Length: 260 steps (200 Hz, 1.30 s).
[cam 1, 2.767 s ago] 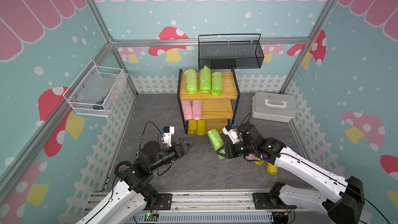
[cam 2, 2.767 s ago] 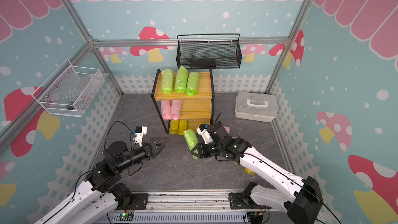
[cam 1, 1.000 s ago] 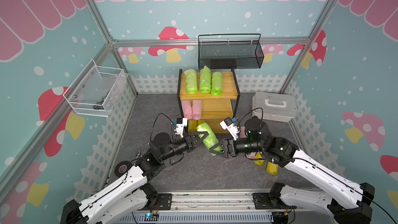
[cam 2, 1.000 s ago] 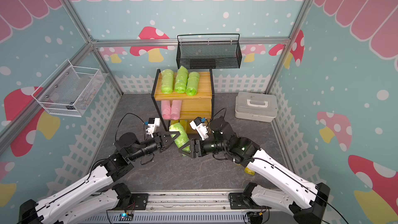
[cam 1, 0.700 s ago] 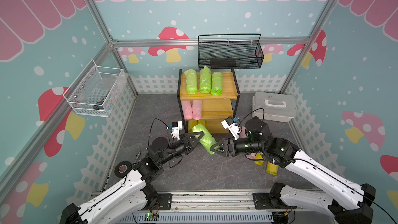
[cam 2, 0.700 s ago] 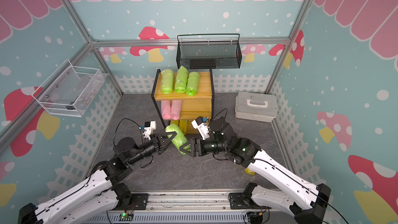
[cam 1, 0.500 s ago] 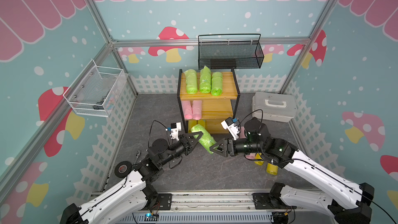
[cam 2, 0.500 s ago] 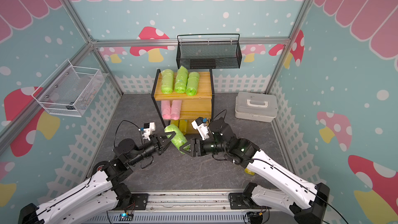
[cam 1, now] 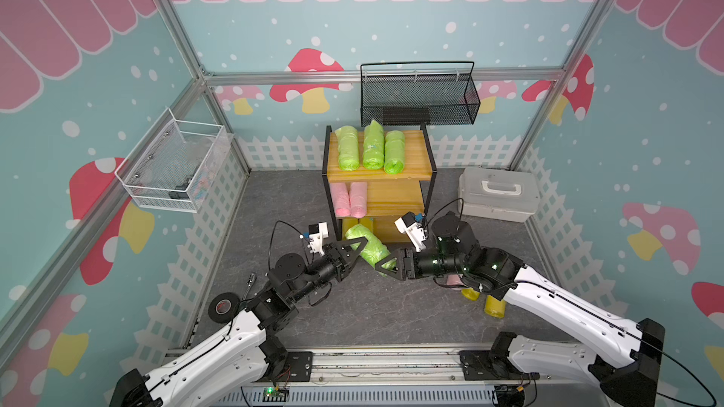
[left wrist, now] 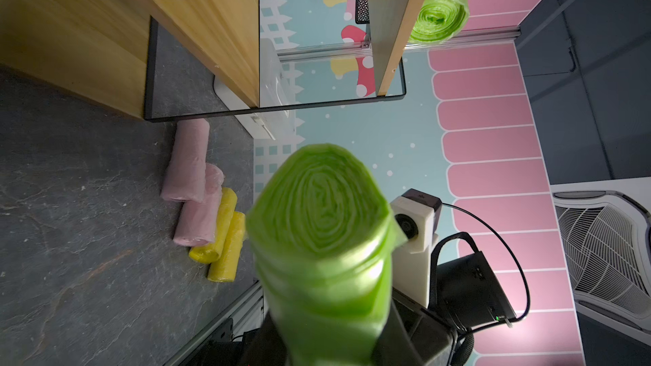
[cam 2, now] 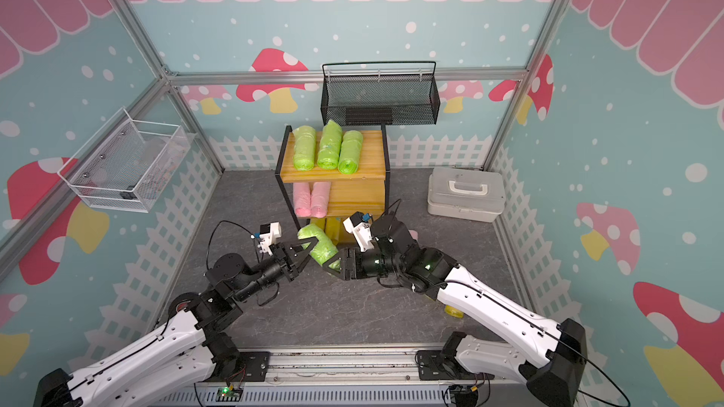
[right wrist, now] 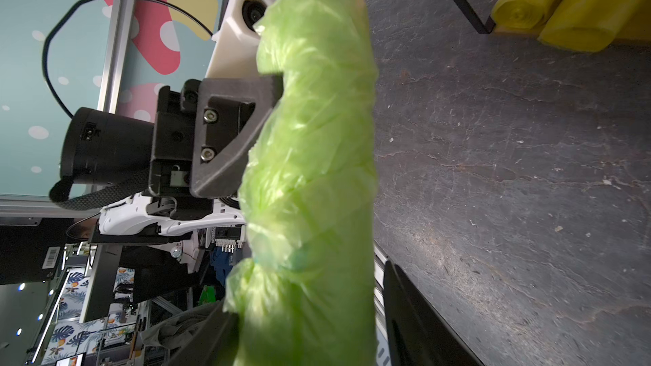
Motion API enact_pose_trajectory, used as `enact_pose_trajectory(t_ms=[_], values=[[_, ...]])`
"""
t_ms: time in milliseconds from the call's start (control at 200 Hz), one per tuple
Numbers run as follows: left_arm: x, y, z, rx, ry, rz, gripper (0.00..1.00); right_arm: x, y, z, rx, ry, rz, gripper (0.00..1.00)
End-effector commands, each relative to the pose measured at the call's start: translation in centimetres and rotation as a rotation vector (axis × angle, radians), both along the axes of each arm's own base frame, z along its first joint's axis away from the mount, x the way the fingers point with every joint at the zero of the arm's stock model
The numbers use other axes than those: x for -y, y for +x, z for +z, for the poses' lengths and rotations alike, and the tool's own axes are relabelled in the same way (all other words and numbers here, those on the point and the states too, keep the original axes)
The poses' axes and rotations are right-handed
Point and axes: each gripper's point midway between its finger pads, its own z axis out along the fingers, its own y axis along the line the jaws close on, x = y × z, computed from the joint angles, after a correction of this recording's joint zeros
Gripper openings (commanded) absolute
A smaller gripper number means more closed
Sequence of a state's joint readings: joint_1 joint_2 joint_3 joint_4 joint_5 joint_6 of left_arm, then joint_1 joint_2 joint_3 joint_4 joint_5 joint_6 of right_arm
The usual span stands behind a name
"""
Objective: Sort the rolls of trash bags by color and place them on the shelf
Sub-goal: Pick up the roll of trash bags from the center of the board, then place the roll of trash bags on the shelf.
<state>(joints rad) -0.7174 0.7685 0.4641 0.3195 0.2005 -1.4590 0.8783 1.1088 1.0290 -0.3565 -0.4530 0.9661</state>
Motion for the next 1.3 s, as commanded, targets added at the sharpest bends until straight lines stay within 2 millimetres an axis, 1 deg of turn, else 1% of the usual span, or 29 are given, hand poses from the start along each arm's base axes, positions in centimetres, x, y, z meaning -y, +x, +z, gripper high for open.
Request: enact_pose_trajectory(t_ms=[0,95,180,230,305,320,335,355,385,405,420,440,475,490,505,515,615,720,776,836,916,971,1026,1051,1061,1121,1231,1296], values=[[-0.2,-0.4,2.1,0.055,-0.065,-0.008,0.00,-0.2,0.8,0.1,0.018,0.001,-0.032,0.53],[-0.3,-0.5,1.8,0.050,-0.064,-0.008,0.00,-0.3,1.0,0.2,0.022,0.000,-0.040,0.46],[-0.3,-0.5,1.8,0.049,-0.070,-0.008,0.00,-0.3,1.1,0.2,0.021,-0.003,-0.046,0.36],[-0.3,-0.5,1.8,0.046,-0.070,-0.008,0.00,-0.2,1.2,0.1,0.023,-0.008,-0.051,0.28],[-0.3,-0.5,1.8,0.045,-0.069,-0.009,0.01,0.0,1.3,0.2,0.036,-0.024,-0.057,0.13],[-0.3,-0.5,1.7,0.043,-0.065,-0.009,0.04,0.1,1.4,0.3,0.041,-0.029,-0.059,0.09],[-0.3,-0.5,1.7,0.042,-0.062,-0.008,0.11,0.1,1.4,0.4,0.047,-0.034,-0.061,0.07],[-0.4,-0.5,1.6,0.040,-0.055,-0.005,0.23,0.3,1.4,0.5,0.056,-0.043,-0.064,0.04],[-0.5,-0.5,1.4,0.034,-0.036,0.002,0.44,0.7,1.6,0.7,0.071,-0.059,-0.070,0.00],[-0.7,-0.5,1.3,0.031,-0.021,0.009,0.58,0.9,1.6,1.0,0.083,-0.065,-0.072,0.00],[-0.8,-0.5,1.2,0.028,-0.007,0.015,0.67,1.0,1.6,1.3,0.093,-0.070,-0.074,0.00],[-1.0,-0.5,1.0,0.025,0.016,0.025,0.74,1.2,1.6,1.6,0.110,-0.076,-0.074,0.00],[-1.6,-0.6,1.0,0.029,0.057,0.047,0.85,1.5,1.7,2.1,0.133,-0.089,-0.072,0.00],[-1.9,-0.6,1.0,0.033,0.077,0.058,0.93,1.6,1.6,2.4,0.143,-0.093,-0.072,0.00],[-2.2,-0.6,1.0,0.035,0.099,0.070,0.97,1.8,1.6,2.7,0.152,-0.096,-0.071,0.00],[-2.4,-0.7,0.9,0.035,0.115,0.076,0.99,1.8,1.7,3.0,0.161,-0.096,-0.070,0.00],[-5.7,-1.1,1.7,0.074,0.269,0.181,0.99,2.6,1.8,5.2,0.220,-0.107,-0.065,0.00],[-9.3,-1.8,2.5,0.103,0.382,0.296,0.99,3.5,2.5,8.3,0.276,-0.077,-0.079,0.00],[-10.5,-2.2,2.9,0.118,0.408,0.331,0.99,4.2,3.2,10.2,0.305,-0.050,-0.101,0.00],[-11.2,-2.6,2.9,0.124,0.425,0.347,0.99,5.2,4.4,12.4,0.339,-0.017,-0.137,0.00],[-11.4,-2.8,2.3,0.111,0.443,0.341,0.99,6.7,6.2,15.2,0.399,0.009,-0.215,0.00],[-11.1,-2.8,1.7,0.095,0.455,0.326,0.99,7.8,7.7,16.7,0.453,-0.003,-0.282,0.00],[-10.6,-2.6,1.0,0.077,0.465,0.304,0.99,8.7,9.3,17.9,0.480,-0.012,-0.339,0.00],[-10.3,-2.5,0.7,0.069,0.473,0.293,0.99,8.9,10.1,18.0,0.475,-0.019,-0.358,0.00],[-10.2,-2.5,0.7,0.067,0.474,0.288,0.99,9.2,10.4,18.4,0.481,-0.017,-0.370,0.00],[-9.6,-2.3,0.2,0.054,0.490,0.261,0.98,9.9,12.3,18.9,0.465,-0.026,-0.424,0.00],[-8.7,-2.1,-0.2,0.045,0.519,0.219,0.98,10.9,15.2,18.8,0.424,-0.051,-0.510,0.00],[-8.3,-2.0,-0.3,0.042,0.537,0.201,0.97,11.4,16.9,18.4,0.402,-0.068,-0.558,0.00]])
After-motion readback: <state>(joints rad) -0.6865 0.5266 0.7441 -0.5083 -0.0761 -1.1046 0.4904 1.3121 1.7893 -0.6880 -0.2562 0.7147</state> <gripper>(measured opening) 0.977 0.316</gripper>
